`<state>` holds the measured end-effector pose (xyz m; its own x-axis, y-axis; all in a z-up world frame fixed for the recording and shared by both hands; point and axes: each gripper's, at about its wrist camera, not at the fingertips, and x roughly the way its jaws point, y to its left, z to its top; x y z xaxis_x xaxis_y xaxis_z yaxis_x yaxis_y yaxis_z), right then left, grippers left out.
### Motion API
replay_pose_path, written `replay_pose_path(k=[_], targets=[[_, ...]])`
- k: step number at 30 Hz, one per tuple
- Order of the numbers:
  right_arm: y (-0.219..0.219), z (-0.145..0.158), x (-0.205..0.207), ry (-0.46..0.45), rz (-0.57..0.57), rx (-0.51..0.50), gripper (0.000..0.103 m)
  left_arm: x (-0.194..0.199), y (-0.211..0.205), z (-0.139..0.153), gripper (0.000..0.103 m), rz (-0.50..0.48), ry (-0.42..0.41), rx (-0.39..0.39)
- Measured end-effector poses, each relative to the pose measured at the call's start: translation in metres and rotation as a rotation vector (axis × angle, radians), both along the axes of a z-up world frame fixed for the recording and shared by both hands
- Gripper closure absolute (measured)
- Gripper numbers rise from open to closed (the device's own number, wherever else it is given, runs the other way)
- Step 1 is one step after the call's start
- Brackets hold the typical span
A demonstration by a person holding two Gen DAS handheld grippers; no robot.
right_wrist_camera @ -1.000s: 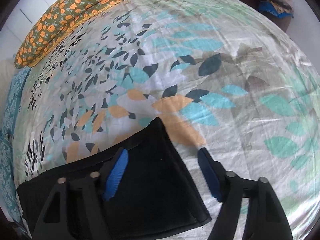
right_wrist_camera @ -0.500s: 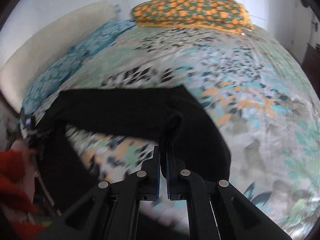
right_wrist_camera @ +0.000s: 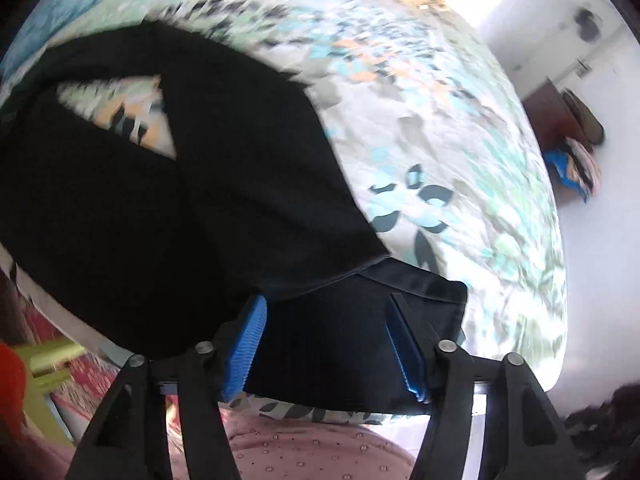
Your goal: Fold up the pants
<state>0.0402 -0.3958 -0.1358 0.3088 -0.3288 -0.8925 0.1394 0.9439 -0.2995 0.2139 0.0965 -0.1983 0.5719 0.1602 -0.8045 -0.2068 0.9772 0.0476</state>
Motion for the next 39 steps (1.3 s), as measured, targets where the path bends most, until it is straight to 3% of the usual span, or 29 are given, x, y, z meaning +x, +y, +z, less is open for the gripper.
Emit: replay_pose_path(k=[3, 6, 8, 10, 13, 15, 18, 21, 23, 25, 30, 31, 34, 37, 39], targets=[[-0.004, 0.016, -0.005, -0.127, -0.090, 0.160, 0.038, -0.001, 0.001, 0.000, 0.000, -0.001, -0.001, -0.008], [-0.003, 0.016, -0.010, -0.264, -0.208, 0.486, 0.036, -0.001, 0.002, 0.001, 0.000, -0.002, 0.003, -0.020], [-0.009, 0.001, -0.015, -0.333, -0.317, 0.740, 0.036, 0.000, 0.001, 0.000, 0.000, -0.002, 0.009, -0.017], [-0.007, -0.021, -0.020, -0.369, -0.437, 0.929, 0.036, -0.001, 0.001, 0.001, 0.000, -0.002, 0.011, -0.017], [-0.003, -0.052, -0.019, -0.367, -0.555, 1.060, 0.036, -0.001, 0.000, 0.001, 0.000, -0.002, 0.011, -0.019], [-0.001, -0.066, -0.014, -0.347, -0.596, 1.055, 0.036, -0.001, 0.000, 0.001, 0.000, -0.002, 0.011, -0.019], [0.003, -0.080, -0.001, -0.264, -0.666, 0.948, 0.034, -0.001, 0.000, 0.001, 0.000, -0.002, 0.011, -0.018], [0.011, -0.073, 0.008, -0.273, -0.621, 0.840, 0.032, -0.001, 0.000, 0.001, 0.000, -0.002, 0.012, -0.020], [0.026, -0.069, 0.019, -0.253, -0.549, 0.743, 0.011, -0.001, 0.000, 0.000, 0.000, -0.002, 0.011, -0.019], [0.049, -0.067, 0.032, -0.200, -0.479, 0.603, 0.000, -0.001, 0.000, 0.000, 0.000, -0.002, 0.010, -0.018], [0.101, -0.084, 0.057, -0.032, -0.322, 0.214, 0.000, -0.001, 0.000, 0.000, 0.000, -0.002, 0.009, -0.017], [0.105, -0.084, 0.057, -0.041, -0.312, 0.191, 0.000, -0.001, 0.000, 0.000, 0.000, -0.002, 0.008, -0.017], [0.091, -0.081, 0.050, -0.100, -0.365, 0.287, 0.000, -0.001, 0.000, 0.000, 0.000, -0.003, 0.007, -0.021], [0.081, -0.076, 0.040, -0.190, -0.321, 0.357, 0.000, -0.001, 0.000, 0.000, 0.000, -0.002, 0.008, -0.022], [0.082, -0.075, 0.035, -0.200, -0.306, 0.361, 0.000, -0.001, 0.000, 0.000, 0.000, -0.002, 0.008, -0.022]])
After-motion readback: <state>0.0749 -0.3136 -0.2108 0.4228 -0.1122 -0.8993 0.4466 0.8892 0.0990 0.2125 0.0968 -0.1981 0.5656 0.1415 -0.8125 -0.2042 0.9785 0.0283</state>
